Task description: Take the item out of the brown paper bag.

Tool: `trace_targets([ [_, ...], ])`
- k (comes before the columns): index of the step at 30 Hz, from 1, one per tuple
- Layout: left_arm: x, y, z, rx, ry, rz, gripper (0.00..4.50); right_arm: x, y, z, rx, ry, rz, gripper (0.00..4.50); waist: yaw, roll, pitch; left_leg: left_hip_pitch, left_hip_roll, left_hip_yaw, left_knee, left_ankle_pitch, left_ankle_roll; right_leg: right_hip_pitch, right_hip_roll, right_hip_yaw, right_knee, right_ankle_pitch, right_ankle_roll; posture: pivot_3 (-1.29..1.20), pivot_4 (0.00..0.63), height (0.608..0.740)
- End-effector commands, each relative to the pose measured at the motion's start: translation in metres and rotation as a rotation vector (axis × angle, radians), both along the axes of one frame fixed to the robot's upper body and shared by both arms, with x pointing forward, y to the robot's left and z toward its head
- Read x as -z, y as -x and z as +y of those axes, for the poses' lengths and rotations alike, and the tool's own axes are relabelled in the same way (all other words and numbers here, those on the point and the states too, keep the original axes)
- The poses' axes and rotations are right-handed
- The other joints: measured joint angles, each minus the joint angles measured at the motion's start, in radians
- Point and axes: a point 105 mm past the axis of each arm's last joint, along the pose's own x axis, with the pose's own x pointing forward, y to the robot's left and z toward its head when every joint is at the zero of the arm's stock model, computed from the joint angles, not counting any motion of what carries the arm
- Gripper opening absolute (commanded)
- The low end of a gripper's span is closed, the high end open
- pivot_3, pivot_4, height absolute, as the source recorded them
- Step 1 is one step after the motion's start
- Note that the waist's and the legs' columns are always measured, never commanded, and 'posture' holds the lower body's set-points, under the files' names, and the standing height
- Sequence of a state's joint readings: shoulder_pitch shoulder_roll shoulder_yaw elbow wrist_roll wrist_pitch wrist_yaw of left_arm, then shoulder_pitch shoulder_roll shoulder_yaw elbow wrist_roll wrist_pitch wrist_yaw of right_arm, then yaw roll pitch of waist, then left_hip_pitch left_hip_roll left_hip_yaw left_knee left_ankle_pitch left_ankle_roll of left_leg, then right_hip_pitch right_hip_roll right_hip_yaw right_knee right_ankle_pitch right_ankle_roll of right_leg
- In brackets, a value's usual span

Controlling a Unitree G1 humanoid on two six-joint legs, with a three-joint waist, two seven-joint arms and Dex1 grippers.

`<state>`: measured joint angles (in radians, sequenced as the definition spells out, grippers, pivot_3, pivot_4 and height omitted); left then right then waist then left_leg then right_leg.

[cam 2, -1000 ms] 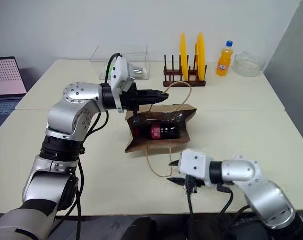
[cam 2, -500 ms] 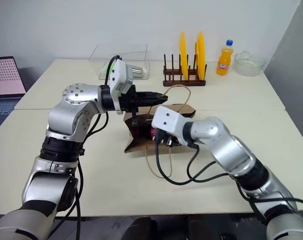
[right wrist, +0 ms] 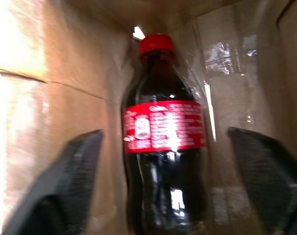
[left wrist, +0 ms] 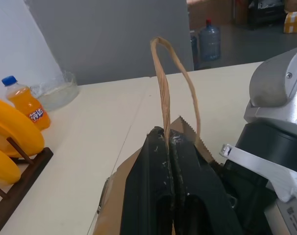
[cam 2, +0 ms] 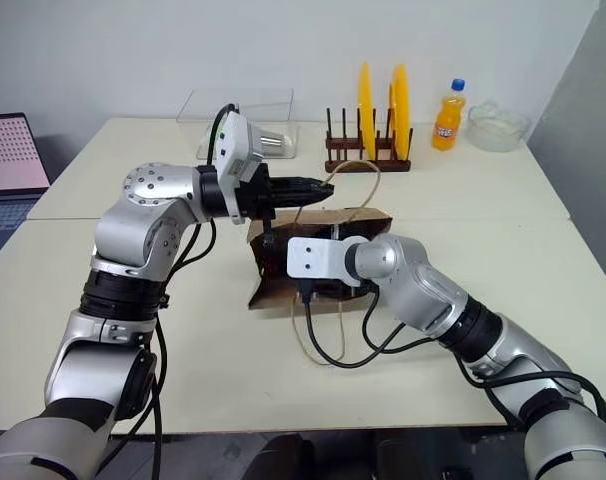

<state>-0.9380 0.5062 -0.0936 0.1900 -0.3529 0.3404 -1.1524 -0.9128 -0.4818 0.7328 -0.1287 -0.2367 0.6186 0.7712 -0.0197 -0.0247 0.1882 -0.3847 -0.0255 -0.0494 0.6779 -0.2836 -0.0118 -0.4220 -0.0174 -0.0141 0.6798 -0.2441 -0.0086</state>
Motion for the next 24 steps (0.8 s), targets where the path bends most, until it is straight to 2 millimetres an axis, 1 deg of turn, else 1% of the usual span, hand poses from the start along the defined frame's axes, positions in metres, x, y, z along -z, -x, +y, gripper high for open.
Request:
trace_targets([
  [1, -0.023, 0.004, 0.001, 0.012, 0.049, -0.071, 0.0, -0.003, -0.006, 0.001, -0.004, 0.042, -0.055, 4.48, -0.001, 0.0, 0.0, 0.0, 0.0, 0.0, 0.0, 0.0, 0.0, 0.0, 0.0, 0.0, 0.0, 0.0, 0.0, 0.0, 0.15, 0.74],
  [12, -0.03, 0.004, 0.002, 0.013, 0.058, -0.095, 0.0, 0.023, -0.033, -0.004, -0.003, 0.248, -0.062, 4.48, -0.006, 0.0, 0.0, 0.0, 0.0, 0.0, 0.0, 0.0, 0.0, 0.0, 0.0, 0.0, 0.0, 0.0, 0.0, 0.0, 0.15, 0.74],
  [19, -0.028, 0.004, 0.001, 0.015, 0.054, -0.102, 0.0, 0.039, -0.045, -0.006, 0.008, 0.314, -0.033, 4.48, -0.009, 0.0, 0.0, 0.001, 0.0, 0.0, 0.0, 0.0, -0.001, 0.001, 0.0, 0.0, 0.001, 0.0, 0.0, 0.0, 0.15, 0.74],
  [22, -0.026, 0.004, 0.002, 0.012, 0.046, -0.107, 0.0, 0.04, -0.046, -0.005, 0.007, 0.307, -0.025, 3.91, -0.01, 0.0, 0.0, 0.003, 0.0, 0.0, 0.0, 0.0, 0.0, 0.002, 0.0, 0.0, 0.001, 0.0, 0.0, 0.0, 0.15, 0.74],
  [24, -0.025, 0.003, 0.003, 0.006, 0.038, -0.109, 0.0, 0.037, -0.045, -0.004, -0.001, 0.294, -0.028, 3.26, -0.01, 0.0, 0.0, 0.003, 0.0, 0.001, 0.0, 0.0, 0.0, 0.002, 0.0, 0.001, 0.001, 0.0, 0.0, 0.0, 0.15, 0.74],
])
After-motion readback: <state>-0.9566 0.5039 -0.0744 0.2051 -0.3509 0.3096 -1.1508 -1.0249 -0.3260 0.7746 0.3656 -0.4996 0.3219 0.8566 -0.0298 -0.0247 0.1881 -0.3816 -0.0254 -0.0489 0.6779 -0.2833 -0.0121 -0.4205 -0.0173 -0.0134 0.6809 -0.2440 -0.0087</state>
